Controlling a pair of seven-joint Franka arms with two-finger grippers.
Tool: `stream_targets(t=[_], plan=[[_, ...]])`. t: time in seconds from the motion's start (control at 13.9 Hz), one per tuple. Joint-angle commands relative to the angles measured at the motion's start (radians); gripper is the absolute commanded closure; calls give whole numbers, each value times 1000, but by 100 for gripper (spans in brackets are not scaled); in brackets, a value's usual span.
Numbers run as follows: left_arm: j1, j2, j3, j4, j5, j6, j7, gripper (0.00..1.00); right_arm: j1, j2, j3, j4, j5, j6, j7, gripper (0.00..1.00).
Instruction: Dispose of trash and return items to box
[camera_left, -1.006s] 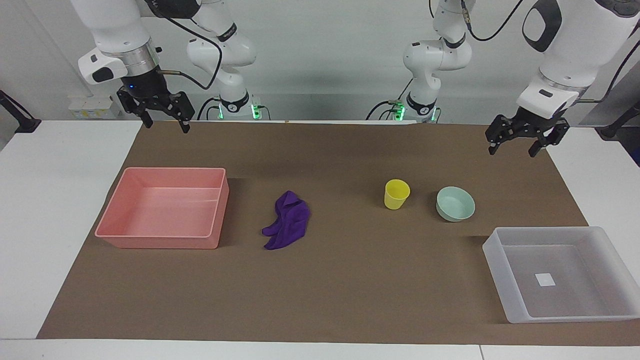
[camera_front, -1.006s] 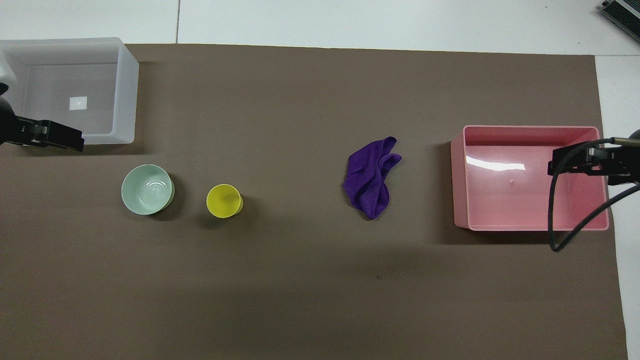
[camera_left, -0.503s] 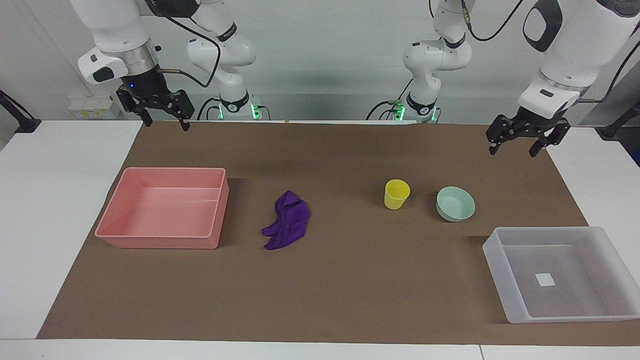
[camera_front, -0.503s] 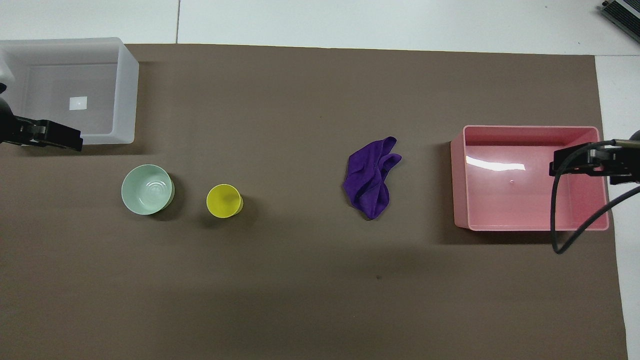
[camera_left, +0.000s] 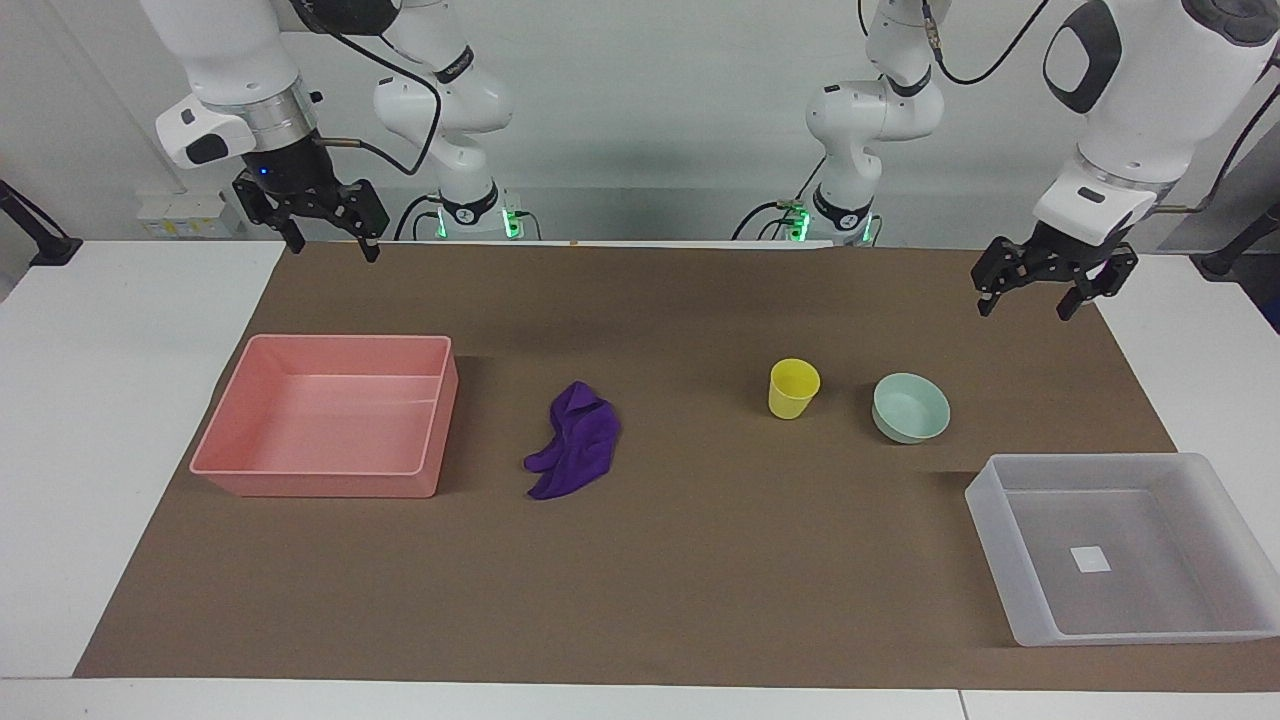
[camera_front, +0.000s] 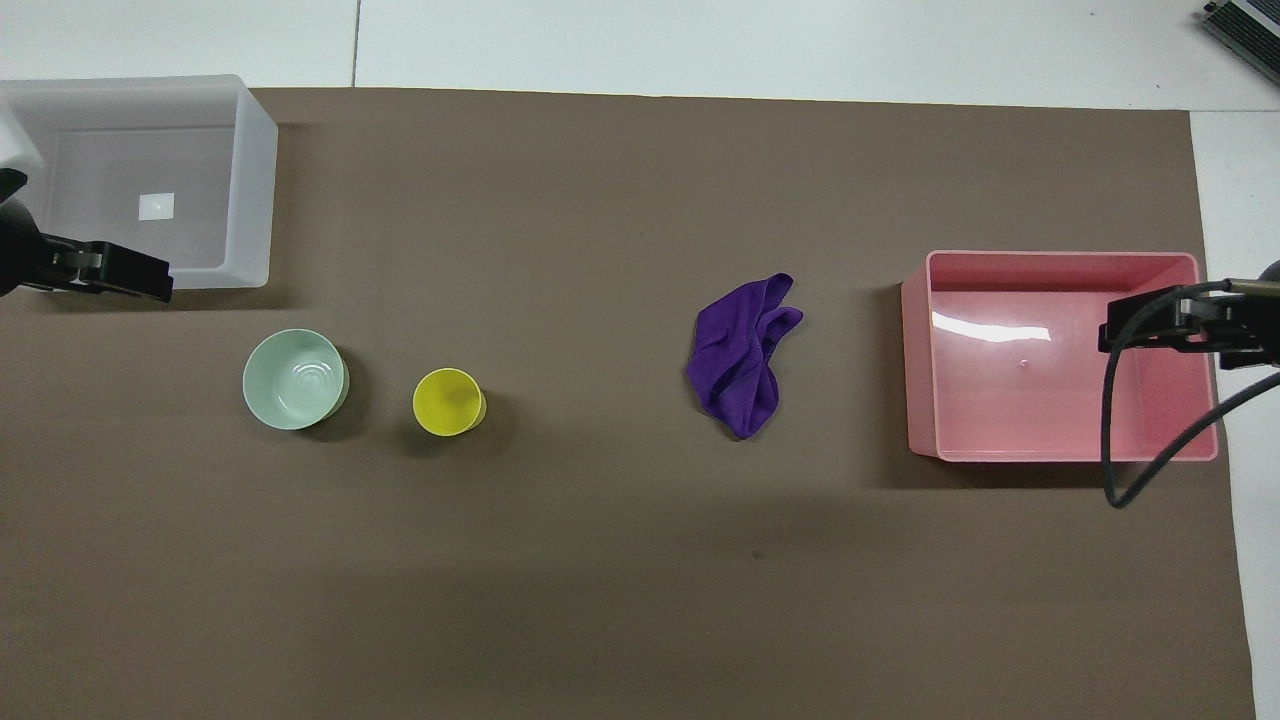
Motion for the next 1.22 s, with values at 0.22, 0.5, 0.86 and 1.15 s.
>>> stream_targets(t=[0.22,0.5,0.86,1.15], plan=[[8,-67,-4,-245,12,207,-39,0,-5,-24,4,-32,-3,4,-30,0],[10,-55,-3,-389,12,372,-57,0,57,-18,12,-74,-4,102,-20,0],[33,-26,-3,-597,12,648,-59,0,206,117,15,-127,5,344,139,0],[44,14,-3,-659,14,750,-57,0,280,270,15,-137,5,501,220,0]])
